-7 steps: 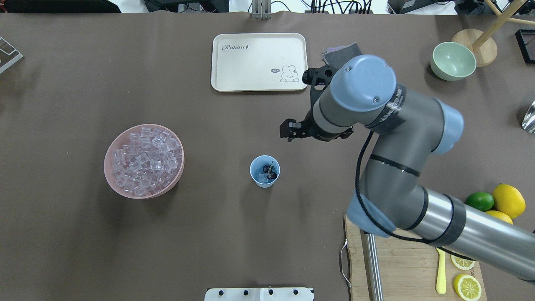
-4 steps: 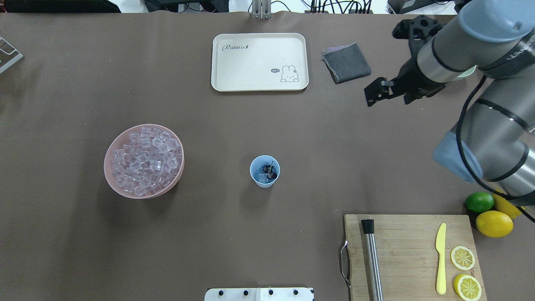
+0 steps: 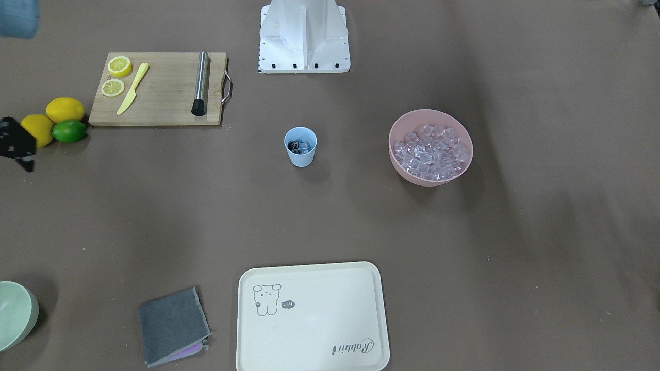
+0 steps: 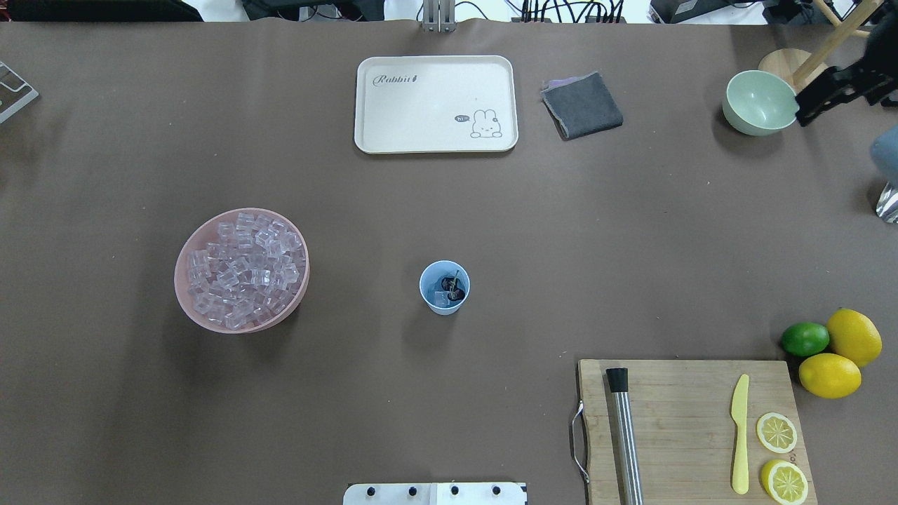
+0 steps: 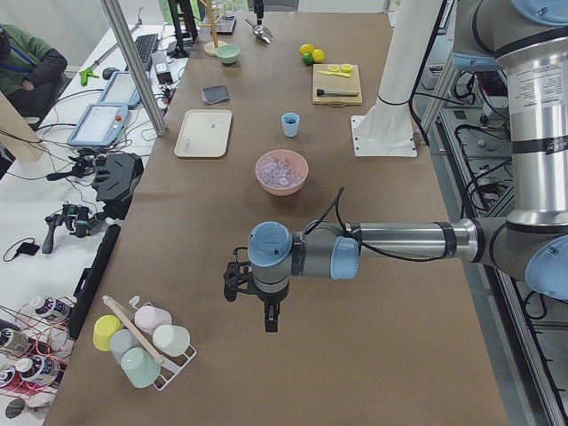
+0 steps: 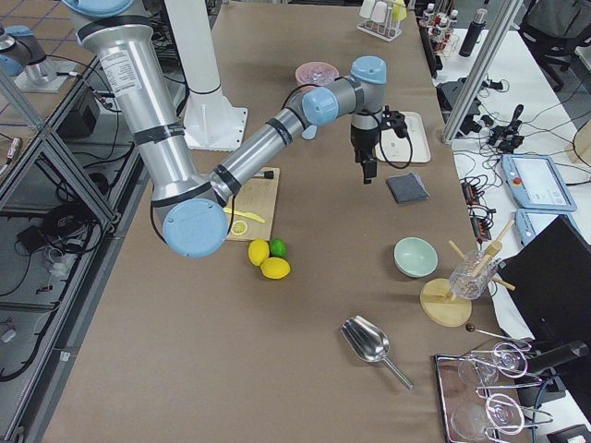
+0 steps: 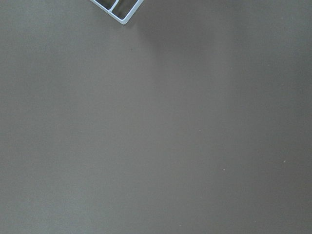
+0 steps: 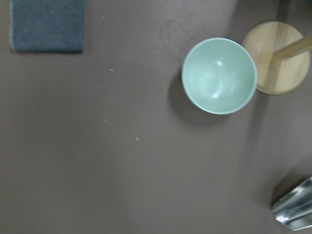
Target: Put ice and cherries in cup
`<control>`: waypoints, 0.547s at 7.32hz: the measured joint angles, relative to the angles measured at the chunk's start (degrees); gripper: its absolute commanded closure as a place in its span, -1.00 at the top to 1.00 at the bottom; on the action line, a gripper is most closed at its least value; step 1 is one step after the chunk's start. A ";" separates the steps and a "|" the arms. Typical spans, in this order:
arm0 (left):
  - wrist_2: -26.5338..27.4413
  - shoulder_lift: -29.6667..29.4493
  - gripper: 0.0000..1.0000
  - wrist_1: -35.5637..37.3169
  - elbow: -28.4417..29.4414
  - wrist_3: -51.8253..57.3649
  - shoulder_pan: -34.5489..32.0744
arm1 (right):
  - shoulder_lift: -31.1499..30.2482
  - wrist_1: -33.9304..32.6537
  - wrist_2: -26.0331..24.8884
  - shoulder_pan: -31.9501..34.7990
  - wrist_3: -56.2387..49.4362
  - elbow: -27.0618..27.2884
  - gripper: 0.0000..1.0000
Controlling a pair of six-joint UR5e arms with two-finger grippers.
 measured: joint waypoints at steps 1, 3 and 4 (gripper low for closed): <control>0.01 0.00 0.98 -0.07 -0.01 -0.05 0.02 | -4.08 -0.56 0.03 4.23 -8.12 -0.73 1.00; 0.01 0.01 0.98 -0.18 0.04 -0.07 0.05 | -13.31 -0.51 -0.30 8.85 -17.61 -2.97 1.00; -0.01 0.00 0.98 -0.20 0.06 -0.07 0.05 | -16.80 -0.49 -0.28 9.71 -18.98 -4.07 1.00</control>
